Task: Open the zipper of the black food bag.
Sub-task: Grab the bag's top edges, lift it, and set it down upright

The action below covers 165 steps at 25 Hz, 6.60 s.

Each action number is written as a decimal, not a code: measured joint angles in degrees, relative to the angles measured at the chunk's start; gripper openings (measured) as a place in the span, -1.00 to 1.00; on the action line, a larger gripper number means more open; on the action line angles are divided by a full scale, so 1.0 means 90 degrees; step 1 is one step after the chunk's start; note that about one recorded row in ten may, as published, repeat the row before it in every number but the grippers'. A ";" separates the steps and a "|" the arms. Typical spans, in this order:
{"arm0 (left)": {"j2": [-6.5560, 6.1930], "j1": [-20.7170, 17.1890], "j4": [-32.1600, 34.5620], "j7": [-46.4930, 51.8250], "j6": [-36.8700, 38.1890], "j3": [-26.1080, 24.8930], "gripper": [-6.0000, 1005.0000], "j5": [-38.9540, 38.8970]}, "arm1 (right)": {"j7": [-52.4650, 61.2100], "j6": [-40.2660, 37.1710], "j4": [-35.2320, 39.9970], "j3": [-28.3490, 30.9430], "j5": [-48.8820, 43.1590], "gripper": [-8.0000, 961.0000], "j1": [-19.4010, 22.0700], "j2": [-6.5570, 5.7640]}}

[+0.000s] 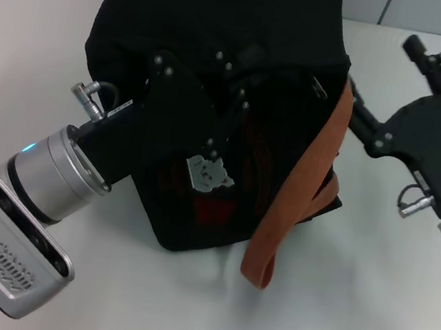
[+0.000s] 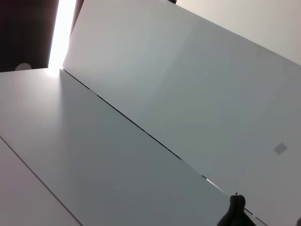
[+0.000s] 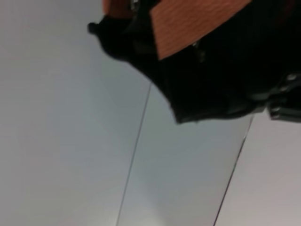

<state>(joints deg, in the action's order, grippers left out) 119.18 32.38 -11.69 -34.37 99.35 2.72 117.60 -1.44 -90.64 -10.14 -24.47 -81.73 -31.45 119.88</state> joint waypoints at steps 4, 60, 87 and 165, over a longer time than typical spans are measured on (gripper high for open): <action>0.0000 0.0011 0.0000 0.0000 0.0001 0.0000 -0.82 -0.0016 | -0.0011 0.0117 -0.0032 0.0012 -0.0257 0.75 -0.0039 0.0000; 0.0000 0.0074 -0.0018 0.0000 0.0021 -0.0001 -0.79 -0.0007 | -0.1967 0.0350 -0.0706 0.1129 -0.1524 0.69 0.0061 0.0000; 0.0000 0.0130 -0.0020 0.0040 -0.0005 0.0004 -0.78 0.0006 | -0.2207 0.0051 -0.0945 0.1476 -0.2181 0.54 0.0310 -0.0001; 0.0000 0.0111 -0.0186 0.0135 -0.0203 -0.0373 -0.74 -0.0043 | -0.3958 0.1409 -0.1079 0.1984 -0.2348 -0.97 0.1555 0.0000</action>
<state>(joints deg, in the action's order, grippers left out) 119.18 33.38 -13.36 -33.15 97.52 -0.63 117.21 -37.06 -77.96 -19.85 -6.61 -102.86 -17.45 119.88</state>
